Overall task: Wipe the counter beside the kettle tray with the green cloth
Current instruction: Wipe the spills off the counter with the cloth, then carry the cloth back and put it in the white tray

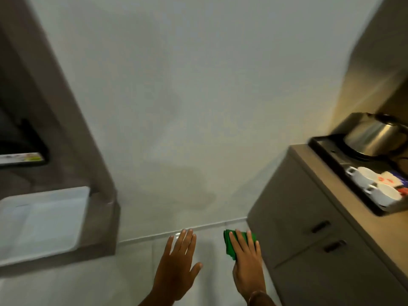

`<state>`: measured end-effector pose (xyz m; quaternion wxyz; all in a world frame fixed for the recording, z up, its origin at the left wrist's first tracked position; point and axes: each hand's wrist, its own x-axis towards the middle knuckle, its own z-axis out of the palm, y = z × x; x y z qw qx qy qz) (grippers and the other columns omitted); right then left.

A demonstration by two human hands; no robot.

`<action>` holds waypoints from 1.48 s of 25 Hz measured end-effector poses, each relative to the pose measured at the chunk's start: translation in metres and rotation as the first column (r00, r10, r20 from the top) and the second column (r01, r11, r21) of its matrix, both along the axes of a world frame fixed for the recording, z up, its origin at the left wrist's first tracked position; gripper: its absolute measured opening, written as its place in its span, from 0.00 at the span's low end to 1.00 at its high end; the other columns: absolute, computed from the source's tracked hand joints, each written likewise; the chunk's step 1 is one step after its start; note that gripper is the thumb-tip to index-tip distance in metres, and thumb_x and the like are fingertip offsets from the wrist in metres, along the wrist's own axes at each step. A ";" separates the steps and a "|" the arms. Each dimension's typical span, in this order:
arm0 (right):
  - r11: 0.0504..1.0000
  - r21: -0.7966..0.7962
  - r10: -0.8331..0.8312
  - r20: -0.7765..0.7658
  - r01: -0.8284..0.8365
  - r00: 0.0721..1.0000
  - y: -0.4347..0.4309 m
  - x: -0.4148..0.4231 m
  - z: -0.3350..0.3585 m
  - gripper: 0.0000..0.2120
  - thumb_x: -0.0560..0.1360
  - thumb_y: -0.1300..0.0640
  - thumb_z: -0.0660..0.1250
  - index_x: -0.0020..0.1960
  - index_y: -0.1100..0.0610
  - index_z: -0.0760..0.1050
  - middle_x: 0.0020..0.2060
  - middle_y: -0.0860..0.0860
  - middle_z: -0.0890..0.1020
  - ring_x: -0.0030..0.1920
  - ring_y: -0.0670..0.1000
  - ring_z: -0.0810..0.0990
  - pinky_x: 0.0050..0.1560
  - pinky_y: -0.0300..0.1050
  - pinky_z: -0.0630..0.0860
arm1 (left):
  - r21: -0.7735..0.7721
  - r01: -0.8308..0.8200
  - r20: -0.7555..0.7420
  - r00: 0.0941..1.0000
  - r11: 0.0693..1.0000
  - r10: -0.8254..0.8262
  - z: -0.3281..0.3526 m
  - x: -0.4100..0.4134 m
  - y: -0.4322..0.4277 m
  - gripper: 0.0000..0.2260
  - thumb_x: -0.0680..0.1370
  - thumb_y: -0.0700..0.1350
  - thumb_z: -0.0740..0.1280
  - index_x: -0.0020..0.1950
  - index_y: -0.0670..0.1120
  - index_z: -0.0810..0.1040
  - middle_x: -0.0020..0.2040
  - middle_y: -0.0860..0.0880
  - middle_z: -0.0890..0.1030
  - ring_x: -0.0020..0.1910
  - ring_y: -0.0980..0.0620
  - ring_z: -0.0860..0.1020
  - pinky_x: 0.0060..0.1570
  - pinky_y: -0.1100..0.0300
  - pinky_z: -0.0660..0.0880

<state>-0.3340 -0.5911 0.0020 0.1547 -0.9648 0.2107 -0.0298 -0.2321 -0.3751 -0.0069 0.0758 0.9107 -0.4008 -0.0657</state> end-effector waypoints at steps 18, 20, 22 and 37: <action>0.850 -0.003 0.526 0.069 -0.527 0.848 0.451 0.320 -0.012 0.35 0.79 0.57 0.63 0.82 0.46 0.52 0.82 0.47 0.51 0.81 0.58 0.38 0.79 0.64 0.42 | 0.155 -0.467 -0.007 0.881 0.871 0.474 -0.009 0.240 0.417 0.36 0.82 0.64 0.40 0.82 0.43 0.54 0.83 0.40 0.54 0.82 0.38 0.48 0.79 0.36 0.52; 0.858 -0.012 0.513 0.002 -0.513 0.858 0.471 0.342 -0.025 0.34 0.81 0.56 0.65 0.82 0.46 0.52 0.83 0.48 0.51 0.80 0.59 0.37 0.78 0.64 0.40 | 0.206 -0.464 -0.023 0.878 0.862 0.478 -0.018 0.258 0.429 0.38 0.79 0.65 0.35 0.83 0.44 0.48 0.83 0.40 0.46 0.82 0.38 0.42 0.80 0.37 0.50; 0.871 -0.023 0.487 -0.077 -0.490 0.870 0.479 0.358 -0.039 0.35 0.82 0.58 0.65 0.82 0.46 0.51 0.83 0.49 0.50 0.80 0.59 0.35 0.78 0.63 0.38 | 0.186 -0.470 -0.032 0.875 0.863 0.483 -0.028 0.269 0.439 0.38 0.79 0.65 0.35 0.83 0.44 0.49 0.83 0.40 0.45 0.82 0.39 0.42 0.80 0.37 0.52; 0.834 0.108 0.550 -0.242 -0.541 0.800 0.479 0.358 -0.052 0.44 0.79 0.48 0.66 0.82 0.46 0.38 0.82 0.52 0.38 0.80 0.63 0.33 0.79 0.66 0.37 | 0.156 -0.444 -0.040 0.890 0.882 0.455 -0.026 0.269 0.442 0.38 0.79 0.63 0.34 0.83 0.43 0.46 0.84 0.40 0.45 0.82 0.40 0.40 0.80 0.38 0.48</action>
